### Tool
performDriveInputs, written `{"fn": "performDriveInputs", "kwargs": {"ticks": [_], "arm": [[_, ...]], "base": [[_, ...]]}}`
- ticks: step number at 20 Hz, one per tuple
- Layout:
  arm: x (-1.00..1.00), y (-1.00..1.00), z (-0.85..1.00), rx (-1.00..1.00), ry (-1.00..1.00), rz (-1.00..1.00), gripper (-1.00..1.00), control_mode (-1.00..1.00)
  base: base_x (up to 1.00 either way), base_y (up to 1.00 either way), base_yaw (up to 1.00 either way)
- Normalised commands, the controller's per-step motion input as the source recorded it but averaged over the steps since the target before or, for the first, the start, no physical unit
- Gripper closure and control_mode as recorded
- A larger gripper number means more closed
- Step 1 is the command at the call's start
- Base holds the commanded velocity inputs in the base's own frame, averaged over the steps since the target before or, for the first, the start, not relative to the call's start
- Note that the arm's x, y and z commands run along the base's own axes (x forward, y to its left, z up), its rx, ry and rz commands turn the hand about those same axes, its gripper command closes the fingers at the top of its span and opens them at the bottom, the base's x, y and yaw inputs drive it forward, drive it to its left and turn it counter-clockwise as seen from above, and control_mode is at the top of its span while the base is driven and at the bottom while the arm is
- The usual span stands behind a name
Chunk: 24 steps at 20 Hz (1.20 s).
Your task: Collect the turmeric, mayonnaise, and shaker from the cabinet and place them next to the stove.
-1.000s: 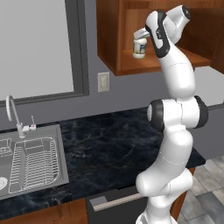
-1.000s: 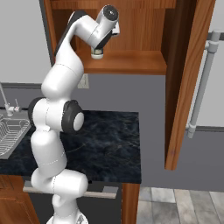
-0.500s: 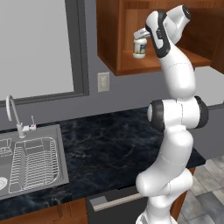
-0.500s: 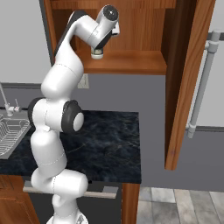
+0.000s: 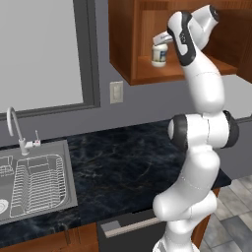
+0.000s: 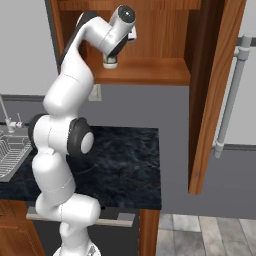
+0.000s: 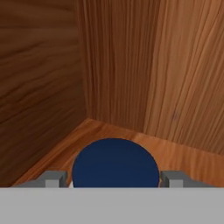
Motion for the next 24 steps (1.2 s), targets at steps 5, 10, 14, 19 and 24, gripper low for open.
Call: {"fn": "performDriveInputs", "kwargs": {"ticks": [5, 10, 14, 19, 24], "arm": [[-0.53, -0.01, -0.34, 0.07, -0.14, 0.00, 1.00, -1.00], [-0.91, -0.26, -0.02, 0.13, -0.18, 0.00, 1.00, -1.00], [-1.00, -0.40, 0.23, 0.09, -0.14, 0.00, 1.00, -1.00], [-1.00, -0.28, 0.23, 0.04, -0.07, 0.00, 1.00, -1.00], [-1.00, -0.07, 0.04, 0.00, -0.01, 0.00, 1.00, -1.00]], "base": [[0.00, 0.00, 0.00], [0.00, 0.00, 0.00], [0.00, 0.00, 0.00], [0.00, 0.00, 0.00], [0.00, 0.00, 0.00]]}}
